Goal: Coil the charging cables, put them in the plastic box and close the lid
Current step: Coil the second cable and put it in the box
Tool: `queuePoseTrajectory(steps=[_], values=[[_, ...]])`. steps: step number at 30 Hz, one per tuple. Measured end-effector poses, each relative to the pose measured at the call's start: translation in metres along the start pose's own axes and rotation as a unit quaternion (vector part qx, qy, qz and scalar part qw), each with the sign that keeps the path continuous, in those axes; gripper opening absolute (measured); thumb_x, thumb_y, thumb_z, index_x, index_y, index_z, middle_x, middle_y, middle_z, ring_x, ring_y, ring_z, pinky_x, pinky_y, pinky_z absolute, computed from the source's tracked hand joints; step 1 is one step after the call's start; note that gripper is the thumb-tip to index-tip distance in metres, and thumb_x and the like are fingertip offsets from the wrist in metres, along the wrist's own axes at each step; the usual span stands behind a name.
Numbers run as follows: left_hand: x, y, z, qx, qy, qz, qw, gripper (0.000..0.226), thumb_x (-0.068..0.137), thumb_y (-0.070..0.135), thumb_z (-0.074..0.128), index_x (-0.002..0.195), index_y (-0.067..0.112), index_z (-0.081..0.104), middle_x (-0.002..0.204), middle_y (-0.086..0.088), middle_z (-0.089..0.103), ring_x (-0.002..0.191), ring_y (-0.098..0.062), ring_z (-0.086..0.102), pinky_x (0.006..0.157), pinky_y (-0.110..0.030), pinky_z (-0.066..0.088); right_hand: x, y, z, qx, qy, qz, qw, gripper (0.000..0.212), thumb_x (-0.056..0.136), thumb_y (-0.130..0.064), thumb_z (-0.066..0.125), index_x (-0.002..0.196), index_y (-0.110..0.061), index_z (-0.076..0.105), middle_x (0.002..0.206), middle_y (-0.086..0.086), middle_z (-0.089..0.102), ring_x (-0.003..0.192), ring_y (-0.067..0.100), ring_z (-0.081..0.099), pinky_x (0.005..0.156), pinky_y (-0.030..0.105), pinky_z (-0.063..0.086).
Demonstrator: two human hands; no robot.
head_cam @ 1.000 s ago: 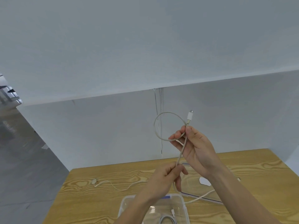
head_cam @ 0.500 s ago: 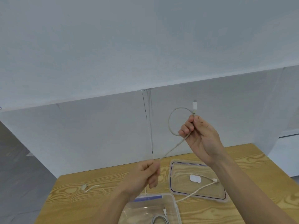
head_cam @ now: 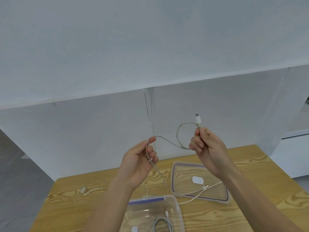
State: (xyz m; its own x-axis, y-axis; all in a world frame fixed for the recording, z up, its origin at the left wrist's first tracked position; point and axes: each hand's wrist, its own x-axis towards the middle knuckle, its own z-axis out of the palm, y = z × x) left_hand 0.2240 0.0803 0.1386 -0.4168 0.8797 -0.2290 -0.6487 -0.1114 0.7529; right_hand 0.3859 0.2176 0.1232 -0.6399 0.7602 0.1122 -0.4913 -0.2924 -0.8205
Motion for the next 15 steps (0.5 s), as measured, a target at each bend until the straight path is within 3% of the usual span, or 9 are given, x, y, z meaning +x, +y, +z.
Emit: queuePoseTrajectory(steps=[5,9,11,15], values=[[-0.006,-0.016,0.035,0.146,0.070,0.139,0.977,0.025,0.098,0.017,0.047,0.101,0.007,0.069,0.073,-0.002,0.059,0.071,-0.014,0.059,0.061,-0.026,0.053,-0.007,0.012,0.005,-0.029,-0.011,-0.011,0.999,0.021,0.088,-0.027,0.043,0.086,-0.008,0.051,0.056,0.002,0.047,0.054,0.018,0.045,0.060,0.025,0.042],[-0.004,-0.034,0.053,0.229,0.114,0.210,0.944,0.022,0.095,0.019,0.054,0.083,0.017,0.072,0.085,0.001,0.069,0.087,-0.013,0.064,0.071,-0.029,0.058,-0.012,0.023,0.012,-0.036,-0.026,-0.022,0.999,0.022,0.091,-0.024,0.041,0.090,-0.006,0.052,0.063,0.007,0.058,0.062,0.021,0.055,0.070,0.035,0.044],[-0.002,-0.042,0.057,0.314,0.132,0.257,0.904,0.017,0.092,0.027,0.057,0.085,0.027,0.072,0.089,0.003,0.067,0.082,-0.008,0.063,0.073,-0.025,0.055,-0.014,0.027,0.017,-0.038,-0.029,-0.025,0.999,0.022,0.094,-0.022,0.040,0.091,-0.005,0.054,0.068,0.008,0.061,0.066,0.021,0.058,0.076,0.041,0.043],[0.001,-0.057,0.054,0.438,0.158,0.372,0.803,0.014,0.093,0.028,0.057,0.092,0.026,0.072,0.087,0.006,0.061,0.080,-0.011,0.062,0.070,-0.030,0.053,-0.019,0.032,0.026,-0.053,-0.008,-0.039,0.998,0.024,0.090,-0.025,0.045,0.090,-0.005,0.058,0.070,0.006,0.062,0.070,0.021,0.056,0.070,0.030,0.046]])
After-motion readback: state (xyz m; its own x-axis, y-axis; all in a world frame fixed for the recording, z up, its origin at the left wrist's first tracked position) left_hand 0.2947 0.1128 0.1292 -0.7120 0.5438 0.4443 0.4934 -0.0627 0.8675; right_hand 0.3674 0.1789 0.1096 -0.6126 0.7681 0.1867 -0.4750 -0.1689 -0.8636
